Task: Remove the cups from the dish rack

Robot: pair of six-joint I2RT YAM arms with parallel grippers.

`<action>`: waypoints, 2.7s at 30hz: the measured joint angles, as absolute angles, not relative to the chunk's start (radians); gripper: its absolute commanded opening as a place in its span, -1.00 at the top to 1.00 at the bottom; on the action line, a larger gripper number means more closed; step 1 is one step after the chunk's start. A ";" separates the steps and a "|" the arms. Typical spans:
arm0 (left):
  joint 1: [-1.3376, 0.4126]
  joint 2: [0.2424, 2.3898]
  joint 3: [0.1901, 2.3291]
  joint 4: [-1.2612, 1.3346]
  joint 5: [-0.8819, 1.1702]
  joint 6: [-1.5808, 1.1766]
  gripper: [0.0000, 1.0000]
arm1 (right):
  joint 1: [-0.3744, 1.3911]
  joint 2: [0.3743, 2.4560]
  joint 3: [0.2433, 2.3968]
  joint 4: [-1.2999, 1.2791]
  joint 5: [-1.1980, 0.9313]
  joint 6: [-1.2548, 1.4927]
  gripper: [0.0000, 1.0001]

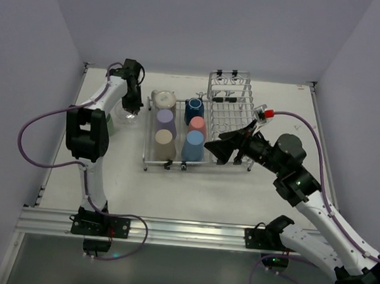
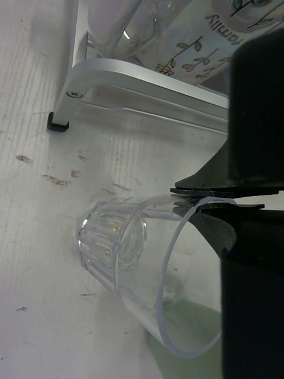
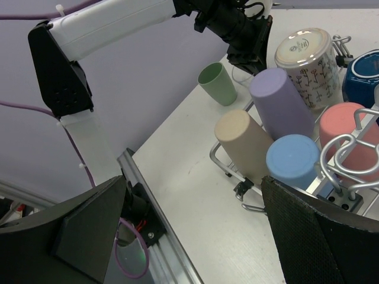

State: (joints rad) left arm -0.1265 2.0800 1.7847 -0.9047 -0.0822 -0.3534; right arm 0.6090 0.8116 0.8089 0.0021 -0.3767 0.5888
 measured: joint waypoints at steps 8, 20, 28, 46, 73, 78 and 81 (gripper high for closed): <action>-0.126 2.090 1.785 -0.904 -0.099 -0.338 0.36 | 0.618 0.820 0.814 0.001 -0.358 0.583 -0.98; -0.127 2.087 1.794 -0.906 -0.098 -0.329 0.13 | 0.634 0.827 0.819 0.000 -0.349 0.580 -0.98; -0.128 1.990 1.855 -0.888 -0.068 -0.334 -0.05 | 0.654 0.841 0.836 -0.016 -0.340 0.570 -0.98; -0.497 1.099 1.220 -0.504 0.032 -0.366 -0.78 | 0.723 0.908 0.939 -0.102 -0.240 0.501 -0.98; -0.665 1.164 0.801 -0.179 -0.221 -0.416 -0.75 | 0.723 0.871 0.943 -0.158 -0.141 0.462 -0.98; -0.672 1.172 0.787 -0.165 -0.263 -0.408 0.01 | 0.723 0.871 0.943 -0.158 -0.141 0.461 -0.98; -0.682 1.172 0.787 -0.155 -0.279 -0.400 0.27 | 0.723 0.871 0.943 -0.158 -0.141 0.461 -0.98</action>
